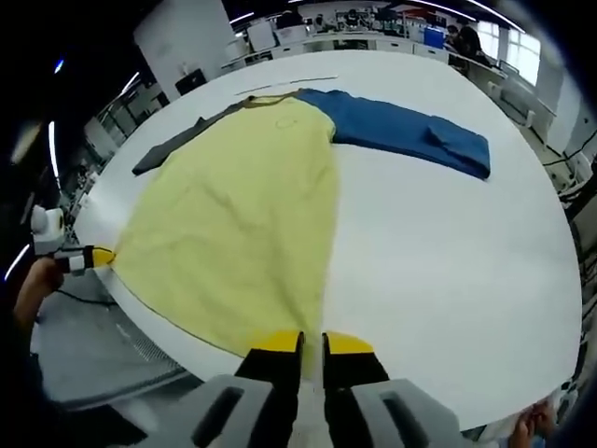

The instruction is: Fold the garment on the visible template until the final outline fits inside the template.

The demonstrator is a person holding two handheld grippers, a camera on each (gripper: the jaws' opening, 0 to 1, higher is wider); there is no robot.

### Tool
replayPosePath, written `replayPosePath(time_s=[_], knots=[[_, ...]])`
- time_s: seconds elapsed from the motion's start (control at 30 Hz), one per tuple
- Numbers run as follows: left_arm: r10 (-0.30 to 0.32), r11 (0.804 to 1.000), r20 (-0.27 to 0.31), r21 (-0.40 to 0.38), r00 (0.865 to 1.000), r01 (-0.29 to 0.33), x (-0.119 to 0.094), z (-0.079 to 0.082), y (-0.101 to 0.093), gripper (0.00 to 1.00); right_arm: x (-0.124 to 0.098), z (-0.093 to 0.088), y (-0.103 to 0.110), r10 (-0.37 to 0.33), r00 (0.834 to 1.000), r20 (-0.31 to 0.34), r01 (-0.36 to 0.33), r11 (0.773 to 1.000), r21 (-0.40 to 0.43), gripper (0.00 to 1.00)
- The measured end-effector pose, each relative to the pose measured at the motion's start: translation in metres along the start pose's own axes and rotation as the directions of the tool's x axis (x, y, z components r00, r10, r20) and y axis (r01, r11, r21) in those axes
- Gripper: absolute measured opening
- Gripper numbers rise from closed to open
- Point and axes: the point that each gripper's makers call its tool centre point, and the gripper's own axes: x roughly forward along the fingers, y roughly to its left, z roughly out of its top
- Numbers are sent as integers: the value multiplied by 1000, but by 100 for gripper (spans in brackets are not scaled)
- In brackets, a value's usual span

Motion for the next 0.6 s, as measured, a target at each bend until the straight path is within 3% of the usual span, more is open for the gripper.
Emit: replayPosePath(time_s=[0.07,0.17,0.27,0.37,0.43,0.6], knots=[[-7,1000,11,1,1000,7,0,2,-1,10,-2,3,-1,3,1000,15,-3,1000,1,16],[-41,998,102,53,994,36,-1,18,-7,21,-3,11,0,27,998,50,-27,1000,8,27],[-58,996,148,82,987,46,-6,28,-13,30,-5,18,1,37,996,75,-38,999,1,38],[-99,992,227,92,969,80,-10,43,-21,32,-5,24,2,48,994,96,-47,999,-17,40],[-112,991,246,95,963,91,-12,47,-23,36,-5,28,3,57,993,103,-54,998,-26,46],[-99,990,275,122,956,67,-14,55,-22,56,-6,43,-2,58,988,145,-55,998,-30,61]])
